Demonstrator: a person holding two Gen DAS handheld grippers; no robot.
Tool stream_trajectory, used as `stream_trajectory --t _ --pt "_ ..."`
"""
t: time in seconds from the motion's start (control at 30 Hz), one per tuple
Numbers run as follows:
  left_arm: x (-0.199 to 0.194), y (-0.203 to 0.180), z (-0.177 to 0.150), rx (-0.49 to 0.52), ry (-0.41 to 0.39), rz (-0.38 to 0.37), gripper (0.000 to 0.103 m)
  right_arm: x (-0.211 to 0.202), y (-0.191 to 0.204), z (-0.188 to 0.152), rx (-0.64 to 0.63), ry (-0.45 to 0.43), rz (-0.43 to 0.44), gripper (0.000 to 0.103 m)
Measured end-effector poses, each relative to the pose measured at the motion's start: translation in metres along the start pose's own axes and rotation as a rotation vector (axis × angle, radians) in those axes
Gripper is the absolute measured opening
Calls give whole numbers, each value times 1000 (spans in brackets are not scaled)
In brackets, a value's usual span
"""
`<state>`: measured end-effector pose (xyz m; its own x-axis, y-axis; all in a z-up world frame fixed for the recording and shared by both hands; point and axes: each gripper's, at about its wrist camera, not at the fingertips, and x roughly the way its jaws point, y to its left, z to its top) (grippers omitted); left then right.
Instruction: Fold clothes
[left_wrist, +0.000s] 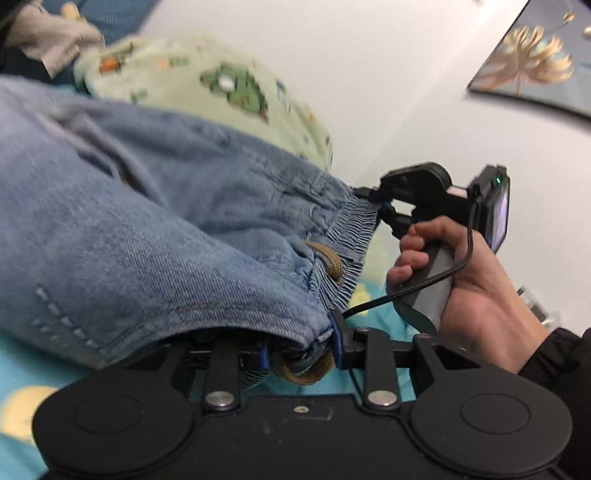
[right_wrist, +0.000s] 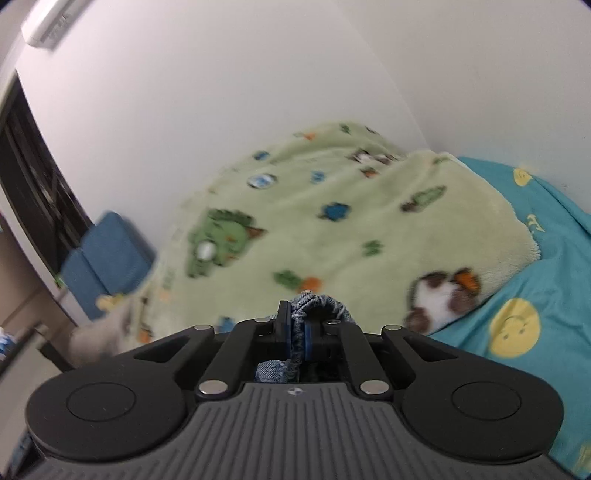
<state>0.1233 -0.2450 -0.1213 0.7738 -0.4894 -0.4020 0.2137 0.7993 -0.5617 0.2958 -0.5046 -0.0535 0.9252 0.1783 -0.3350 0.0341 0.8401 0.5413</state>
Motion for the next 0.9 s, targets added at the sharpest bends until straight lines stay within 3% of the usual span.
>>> stream_trajectory --t 0.17,0.33,0.4,0.43,0.5,0.53,0.63,0.9 --pt "43 11 -17 21 57 32 28 55 -51 -22 -13 84 -56 7" --pt "39 15 -10 80 98 10 30 70 -71 -40 17 124 -68 8" --pt "33 11 -7 137 142 -8 32 65 -70 -38 30 134 -72 15" --pt "28 10 -6 165 166 -18 34 59 -67 -38 25 142 -78 17" --pt "18 7 -1 188 203 -36 35 47 -56 -34 -24 144 -101 42" --pt "12 6 2 194 220 -45 39 37 -50 -34 -43 137 -111 46" --pt "-14 -8 11 271 242 -71 54 5 -30 -32 -80 122 -132 47" --pt "-120 -21 23 406 261 -209 58 -83 37 -58 -103 70 -194 47"
